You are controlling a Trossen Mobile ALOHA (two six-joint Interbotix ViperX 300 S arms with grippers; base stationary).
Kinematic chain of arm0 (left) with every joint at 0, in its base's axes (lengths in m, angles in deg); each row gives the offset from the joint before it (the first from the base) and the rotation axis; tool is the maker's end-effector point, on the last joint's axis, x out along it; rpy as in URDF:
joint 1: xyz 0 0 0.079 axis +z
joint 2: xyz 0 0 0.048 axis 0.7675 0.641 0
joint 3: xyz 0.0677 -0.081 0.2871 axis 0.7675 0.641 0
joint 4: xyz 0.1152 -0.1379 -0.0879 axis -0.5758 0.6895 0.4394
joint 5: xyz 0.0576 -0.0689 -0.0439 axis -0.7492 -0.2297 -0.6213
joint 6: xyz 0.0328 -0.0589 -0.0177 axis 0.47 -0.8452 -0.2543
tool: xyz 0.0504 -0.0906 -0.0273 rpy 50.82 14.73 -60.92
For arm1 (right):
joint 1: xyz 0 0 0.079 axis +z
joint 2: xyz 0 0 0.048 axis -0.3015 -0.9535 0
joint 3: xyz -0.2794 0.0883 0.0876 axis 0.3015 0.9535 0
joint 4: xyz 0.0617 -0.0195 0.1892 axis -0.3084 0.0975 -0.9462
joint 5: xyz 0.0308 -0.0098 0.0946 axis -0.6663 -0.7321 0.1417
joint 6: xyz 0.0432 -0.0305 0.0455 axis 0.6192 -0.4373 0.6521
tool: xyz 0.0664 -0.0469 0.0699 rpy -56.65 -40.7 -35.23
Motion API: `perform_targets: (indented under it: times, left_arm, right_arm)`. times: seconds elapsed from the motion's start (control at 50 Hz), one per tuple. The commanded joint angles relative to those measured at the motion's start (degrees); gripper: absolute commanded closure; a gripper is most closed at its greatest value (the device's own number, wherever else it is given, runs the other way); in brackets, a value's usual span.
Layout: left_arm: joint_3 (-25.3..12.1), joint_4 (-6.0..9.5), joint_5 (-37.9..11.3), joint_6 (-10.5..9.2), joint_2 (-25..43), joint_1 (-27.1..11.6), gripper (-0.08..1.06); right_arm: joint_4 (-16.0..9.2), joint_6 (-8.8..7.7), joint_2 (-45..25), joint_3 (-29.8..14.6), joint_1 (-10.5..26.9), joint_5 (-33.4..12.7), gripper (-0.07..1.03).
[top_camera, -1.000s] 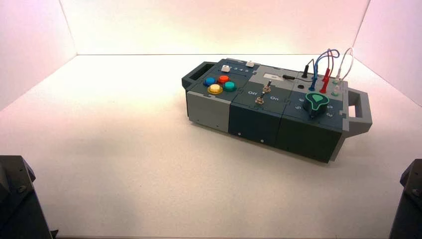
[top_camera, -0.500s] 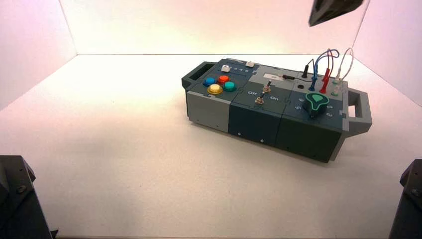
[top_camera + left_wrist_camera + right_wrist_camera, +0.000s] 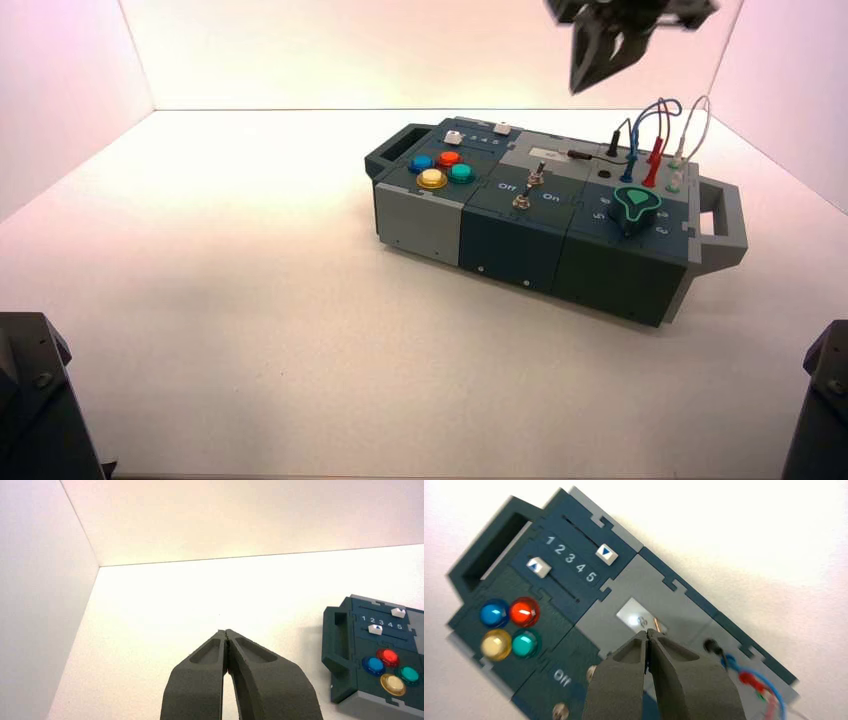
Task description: Move the top slider to position 4.
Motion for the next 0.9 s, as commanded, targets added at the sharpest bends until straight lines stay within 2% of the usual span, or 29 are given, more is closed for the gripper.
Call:
perform_targets:
  times: [0.02,0.44,0.9]
  left_arm:
    - [-1.1,0.09,0.4,0.09,0.6,-0.4,1.01]
    - [-1.3,0.09,0.9,0.18,1.4,-0.4,1.01]
    - [-1.6,0.09,0.9,0.18,1.8,-0.3,1.01]
  right_arm:
    - [-0.3,-0.09,-2.7,-4.0,0.4,-0.3,0.98]
    - [-0.4,-0.09,-9.8,-11.1,2.0,-2.3,0.98]
    - [-0.9,-0.09,-14.9,-14.6,3.7,-2.6,0.98]
